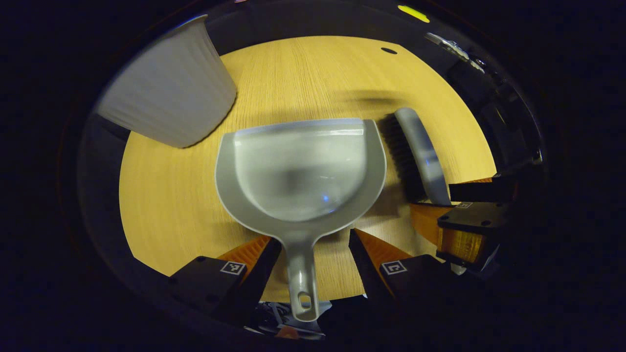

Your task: Pick up the small broom and dustpan from the desktop, sweep the trash into the dustpan with the broom, and then empty the trash into the garbage bin.

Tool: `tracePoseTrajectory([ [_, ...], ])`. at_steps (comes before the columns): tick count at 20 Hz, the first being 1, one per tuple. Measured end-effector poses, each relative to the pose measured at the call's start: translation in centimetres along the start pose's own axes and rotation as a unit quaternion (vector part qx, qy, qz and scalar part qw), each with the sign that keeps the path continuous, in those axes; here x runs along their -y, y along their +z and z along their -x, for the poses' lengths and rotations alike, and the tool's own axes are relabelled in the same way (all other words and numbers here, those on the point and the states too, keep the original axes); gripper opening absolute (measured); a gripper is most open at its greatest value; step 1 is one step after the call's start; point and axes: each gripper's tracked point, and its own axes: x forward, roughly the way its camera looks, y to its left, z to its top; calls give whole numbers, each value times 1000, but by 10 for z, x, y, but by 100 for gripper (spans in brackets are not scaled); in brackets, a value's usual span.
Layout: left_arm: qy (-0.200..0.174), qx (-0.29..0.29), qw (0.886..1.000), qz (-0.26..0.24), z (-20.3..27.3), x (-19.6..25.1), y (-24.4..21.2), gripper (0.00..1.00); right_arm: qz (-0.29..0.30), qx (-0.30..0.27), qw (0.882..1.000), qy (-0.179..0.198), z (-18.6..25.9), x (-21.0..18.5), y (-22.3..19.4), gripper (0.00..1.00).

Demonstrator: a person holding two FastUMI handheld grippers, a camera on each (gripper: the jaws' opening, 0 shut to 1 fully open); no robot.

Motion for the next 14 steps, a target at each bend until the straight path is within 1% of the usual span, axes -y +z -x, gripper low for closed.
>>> tracePoseTrajectory([
  [2, 4, 56, 998, -5, 13, -1, -3, 84, 16, 42, 999, 8, 23, -4, 4, 100],
  [4, 5, 117, 993, -19, 41, 0, 2, 84, 28, 90, 996, 8, 48, -7, 6, 100],
  [6, 12, 163, 986, -28, 67, 1, 0, 84, 41, 140, 989, 6, 79, -7, 5, 100],
  [8, 0, 201, 979, -24, 94, 8, -4, 83, 45, 192, 980, 14, 116, -11, -1, 100],
  [10, -21, 238, 971, -10, 122, 7, -10, 83, 47, 254, 966, 23, 157, -16, 1, 100],
  [11, -31, 263, 964, -3, 141, 3, -9, 83, 41, 286, 957, 32, 177, -19, 3, 100],
  [12, -37, 292, 956, 0, 152, 0, -6, 83, 31, 316, 947, 39, 198, -22, 2, 100],
  [13, -40, 325, 945, 4, 168, -4, -3, 83, 22, 349, 936, 44, 222, -25, 5, 100],
  [14, -38, 363, 931, 2, 192, -7, -3, 83, 15, 386, 921, 43, 245, -22, 9, 100],
])
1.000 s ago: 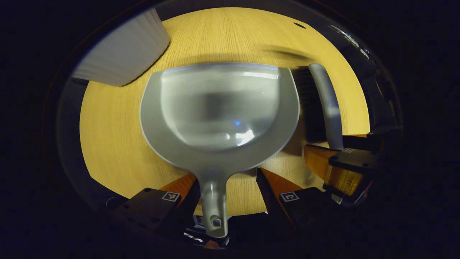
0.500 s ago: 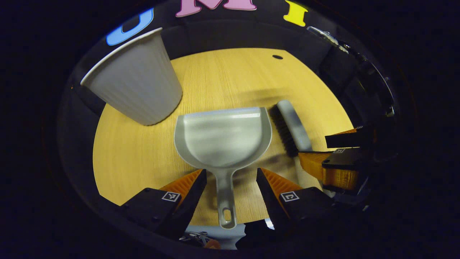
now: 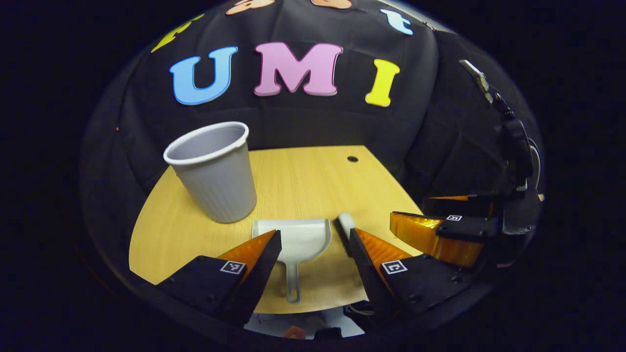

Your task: Pick up the small broom and dustpan from the desktop, sweep the trash into the dustpan with the broom, and then empty the trash into the garbage bin.

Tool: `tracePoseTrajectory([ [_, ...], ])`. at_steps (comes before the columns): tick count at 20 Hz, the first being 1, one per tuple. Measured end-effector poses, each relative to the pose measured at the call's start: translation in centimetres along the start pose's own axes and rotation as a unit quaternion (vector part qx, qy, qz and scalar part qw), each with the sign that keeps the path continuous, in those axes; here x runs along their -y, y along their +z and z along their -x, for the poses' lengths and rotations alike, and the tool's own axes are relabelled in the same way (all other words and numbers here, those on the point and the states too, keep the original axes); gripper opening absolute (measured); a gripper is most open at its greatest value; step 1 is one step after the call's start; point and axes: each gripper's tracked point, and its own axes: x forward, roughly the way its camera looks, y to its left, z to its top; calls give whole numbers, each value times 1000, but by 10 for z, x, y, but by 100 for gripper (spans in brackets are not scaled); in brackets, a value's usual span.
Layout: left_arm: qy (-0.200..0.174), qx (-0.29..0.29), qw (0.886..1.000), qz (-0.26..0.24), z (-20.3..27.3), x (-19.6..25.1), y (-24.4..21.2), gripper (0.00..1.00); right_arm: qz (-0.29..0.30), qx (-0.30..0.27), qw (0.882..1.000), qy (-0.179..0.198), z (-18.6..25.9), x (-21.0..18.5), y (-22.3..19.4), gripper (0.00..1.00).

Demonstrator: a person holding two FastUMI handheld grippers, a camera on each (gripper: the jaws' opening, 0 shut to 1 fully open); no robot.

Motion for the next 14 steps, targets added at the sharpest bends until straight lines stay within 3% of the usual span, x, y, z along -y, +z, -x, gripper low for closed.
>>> tracePoseTrajectory([
  [3, 23, 134, 990, -24, 61, -9, 41, 83, 5, 134, 991, -14, 53, -1, 66, 99],
  [6, 56, 233, 970, -37, 89, -7, 40, 82, 23, 279, 959, -43, 119, 2, 109, 98],
  [7, 60, 266, 961, -37, 79, 0, 34, 82, 33, 328, 943, -54, 140, 1, 112, 98],
  [8, 57, 309, 949, -32, 84, 2, 31, 81, 41, 359, 930, -64, 151, 1, 109, 89],
  [11, 49, 332, 942, -27, 79, -4, 17, 80, 62, 425, 900, -72, 160, -5, 113, 91],
  [12, 44, 331, 942, -22, 79, -2, 19, 81, 64, 432, 897, -65, 163, -9, 113, 98],
  [14, 28, 342, 939, -4, 90, -6, 19, 81, 59, 435, 897, -48, 172, -7, 113, 92],
])
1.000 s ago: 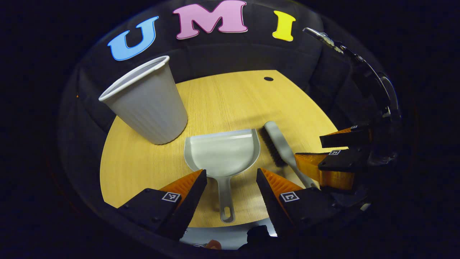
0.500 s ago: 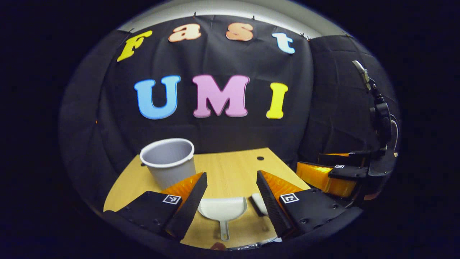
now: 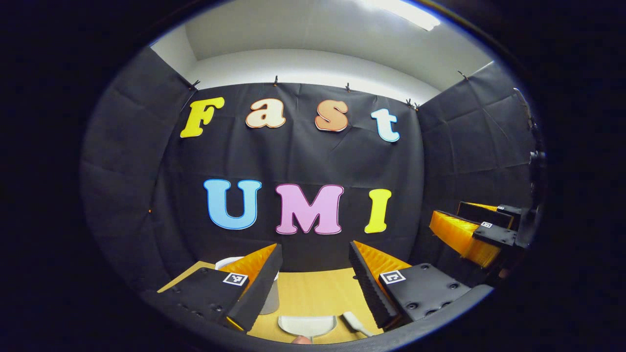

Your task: Pick up the small broom and dustpan from the desktop, sweep the trash into the dustpan with the broom, and then empty the trash into the garbage bin.

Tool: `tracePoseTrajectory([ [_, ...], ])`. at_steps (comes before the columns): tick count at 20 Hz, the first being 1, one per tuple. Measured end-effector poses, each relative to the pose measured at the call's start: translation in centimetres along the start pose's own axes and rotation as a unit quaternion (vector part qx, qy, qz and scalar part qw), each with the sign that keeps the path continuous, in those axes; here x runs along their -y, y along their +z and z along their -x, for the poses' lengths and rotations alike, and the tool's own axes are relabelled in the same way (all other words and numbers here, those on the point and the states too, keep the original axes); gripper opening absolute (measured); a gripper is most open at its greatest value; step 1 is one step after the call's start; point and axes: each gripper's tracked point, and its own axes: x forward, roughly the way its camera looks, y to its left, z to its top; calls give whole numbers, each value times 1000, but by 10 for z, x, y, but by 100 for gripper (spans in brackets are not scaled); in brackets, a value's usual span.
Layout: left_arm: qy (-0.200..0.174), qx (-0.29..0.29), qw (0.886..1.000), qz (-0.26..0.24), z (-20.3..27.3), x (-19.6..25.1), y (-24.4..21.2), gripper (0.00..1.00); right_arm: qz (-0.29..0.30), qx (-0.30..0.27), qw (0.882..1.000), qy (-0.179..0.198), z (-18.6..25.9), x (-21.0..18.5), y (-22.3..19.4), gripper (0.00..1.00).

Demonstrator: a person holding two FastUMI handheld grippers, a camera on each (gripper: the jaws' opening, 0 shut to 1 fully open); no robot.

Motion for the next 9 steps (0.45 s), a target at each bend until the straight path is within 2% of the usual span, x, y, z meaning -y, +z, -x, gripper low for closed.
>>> tracePoseTrajectory([
  [2, 16, 9, 1000, 7, 12, -8, 13, 81, -12, 5, 1000, 15, 3, 1, 5, 93],
  [3, 25, 14, 1000, 7, 15, -9, 19, 81, -9, 7, 1000, 20, 3, 1, 7, 98],
  [5, 34, 28, 999, 9, 18, 1, 27, 81, 3, 4, 999, 32, 1, -1, 3, 98],
  [7, 56, 30, 998, -1, 21, 8, 31, 80, 9, -1, 999, 47, 2, 0, 3, 94],
  [9, 66, 42, 997, -11, 23, 19, 35, 81, 10, 7, 999, 52, 3, 3, 8, 99],
])
